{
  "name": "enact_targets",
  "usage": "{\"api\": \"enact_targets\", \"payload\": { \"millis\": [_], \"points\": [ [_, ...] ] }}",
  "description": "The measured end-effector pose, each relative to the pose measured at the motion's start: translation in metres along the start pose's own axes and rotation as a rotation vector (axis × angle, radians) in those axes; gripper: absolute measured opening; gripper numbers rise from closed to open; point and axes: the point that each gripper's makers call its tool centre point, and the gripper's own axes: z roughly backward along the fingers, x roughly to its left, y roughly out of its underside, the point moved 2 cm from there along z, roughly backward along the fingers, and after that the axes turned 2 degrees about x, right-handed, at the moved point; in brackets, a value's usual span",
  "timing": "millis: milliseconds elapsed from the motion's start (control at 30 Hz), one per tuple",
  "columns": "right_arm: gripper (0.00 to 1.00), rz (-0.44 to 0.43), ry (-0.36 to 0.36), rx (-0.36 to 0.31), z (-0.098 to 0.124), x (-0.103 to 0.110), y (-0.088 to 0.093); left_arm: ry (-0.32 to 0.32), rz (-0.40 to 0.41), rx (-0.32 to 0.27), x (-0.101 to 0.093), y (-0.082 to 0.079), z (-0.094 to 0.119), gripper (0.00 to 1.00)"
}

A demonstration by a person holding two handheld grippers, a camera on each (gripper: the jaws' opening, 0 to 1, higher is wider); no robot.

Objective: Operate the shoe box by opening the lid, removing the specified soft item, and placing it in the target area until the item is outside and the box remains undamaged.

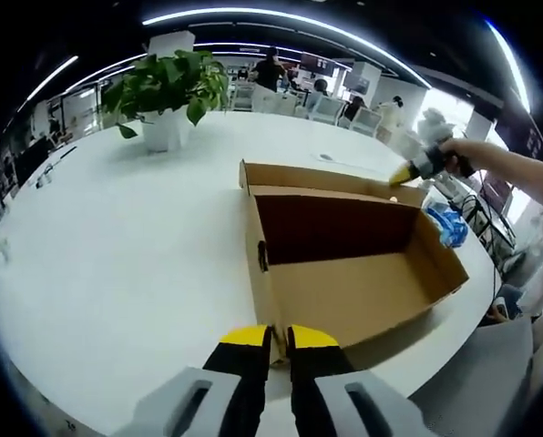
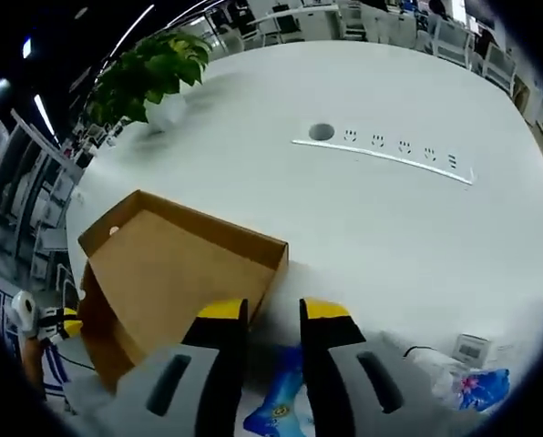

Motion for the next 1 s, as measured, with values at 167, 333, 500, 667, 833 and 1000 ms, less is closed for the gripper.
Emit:
{"api": "enact_targets", "payload": {
  "millis": [167, 333, 500, 667, 833, 1000],
  "points": [
    [0.18, -0.050, -0.004, 0.055, -0.012, 0.008, 0.011, 0.003, 0.018, -0.008, 0.001, 0.000, 0.000, 0.07],
    [0.10, -0.045, -0.002, 0.065, -0.016, 0.013, 0.013, 0.009, 0.008, 0.001, 0.000, 0.000, 0.000, 0.07],
    [0.05, -0.021, 0.010, 0.061, -0.014, 0.015, 0.013, 0.010, -0.005, 0.011, 0.000, 0.000, 0.000, 0.07],
    [0.04, -0.007, 0.018, 0.040, -0.011, 0.013, 0.007, 0.010, -0.006, 0.011, 0.000, 0.000, -0.001, 0.07],
    [0.03, 0.009, 0.019, 0.019, -0.004, 0.015, 0.003, 0.006, -0.009, 0.012, -0.001, 0.000, -0.001, 0.07],
    [0.03, 0.034, 0.018, -0.007, 0.006, 0.020, 0.001, 0.005, -0.011, 0.013, -0.001, 0.000, -0.001, 0.07]
  ]
}}
